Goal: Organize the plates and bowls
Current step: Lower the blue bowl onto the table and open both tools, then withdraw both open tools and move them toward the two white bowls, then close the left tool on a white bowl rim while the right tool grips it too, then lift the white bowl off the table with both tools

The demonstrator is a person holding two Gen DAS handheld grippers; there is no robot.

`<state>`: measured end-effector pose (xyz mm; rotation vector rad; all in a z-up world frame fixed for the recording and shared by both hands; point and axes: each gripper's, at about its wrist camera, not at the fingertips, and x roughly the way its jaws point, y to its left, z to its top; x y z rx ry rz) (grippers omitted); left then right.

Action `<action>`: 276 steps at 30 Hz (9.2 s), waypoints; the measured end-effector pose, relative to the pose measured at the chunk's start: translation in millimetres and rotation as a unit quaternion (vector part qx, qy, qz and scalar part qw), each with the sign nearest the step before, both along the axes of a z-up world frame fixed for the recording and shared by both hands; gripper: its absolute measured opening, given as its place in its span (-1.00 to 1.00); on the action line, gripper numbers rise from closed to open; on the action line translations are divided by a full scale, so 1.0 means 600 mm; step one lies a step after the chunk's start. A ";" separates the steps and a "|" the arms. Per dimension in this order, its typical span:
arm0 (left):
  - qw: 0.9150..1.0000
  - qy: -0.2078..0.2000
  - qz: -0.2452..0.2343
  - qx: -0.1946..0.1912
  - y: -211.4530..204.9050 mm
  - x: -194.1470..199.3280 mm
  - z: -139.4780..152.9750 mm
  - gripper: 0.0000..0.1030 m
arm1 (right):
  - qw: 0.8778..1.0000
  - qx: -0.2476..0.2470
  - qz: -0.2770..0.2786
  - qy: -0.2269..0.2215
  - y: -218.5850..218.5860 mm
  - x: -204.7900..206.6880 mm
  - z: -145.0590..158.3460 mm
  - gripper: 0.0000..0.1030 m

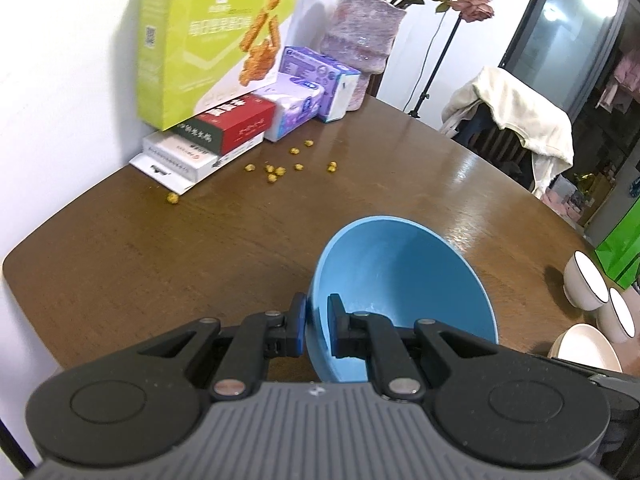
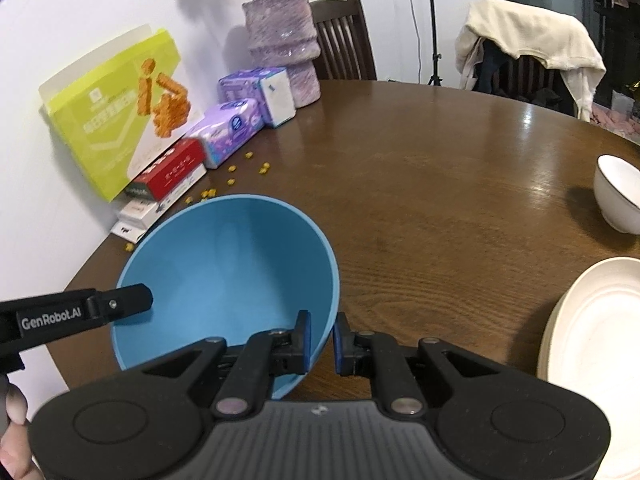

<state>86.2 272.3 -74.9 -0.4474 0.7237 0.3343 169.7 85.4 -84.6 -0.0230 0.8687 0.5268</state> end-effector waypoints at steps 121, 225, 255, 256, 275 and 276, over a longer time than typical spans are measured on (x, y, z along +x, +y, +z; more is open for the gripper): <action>0.978 -0.155 -0.130 0.052 -0.499 0.199 0.175 1.00 | 0.948 0.094 -0.222 -0.209 -0.584 0.080 0.152 1.00; 0.963 0.105 -0.249 -0.011 -0.502 0.567 -0.055 -0.24 | 0.977 0.039 -0.212 0.005 -0.520 0.431 -0.028 -0.57; 0.964 0.098 -0.247 -0.001 -0.515 0.558 -0.053 -0.71 | 0.979 0.016 -0.204 0.000 -0.498 0.423 -0.054 -0.84; 0.964 0.098 -0.247 0.000 -0.516 0.558 -0.053 -0.71 | 0.979 0.016 -0.204 -0.001 -0.498 0.422 -0.054 -0.84; 0.965 0.097 -0.244 0.013 -0.522 0.556 -0.054 -0.71 | 0.979 0.014 -0.201 -0.005 -0.496 0.421 -0.057 -0.83; 0.965 0.096 -0.244 0.014 -0.523 0.556 -0.054 -0.71 | 0.979 0.014 -0.201 -0.004 -0.496 0.421 -0.057 -0.83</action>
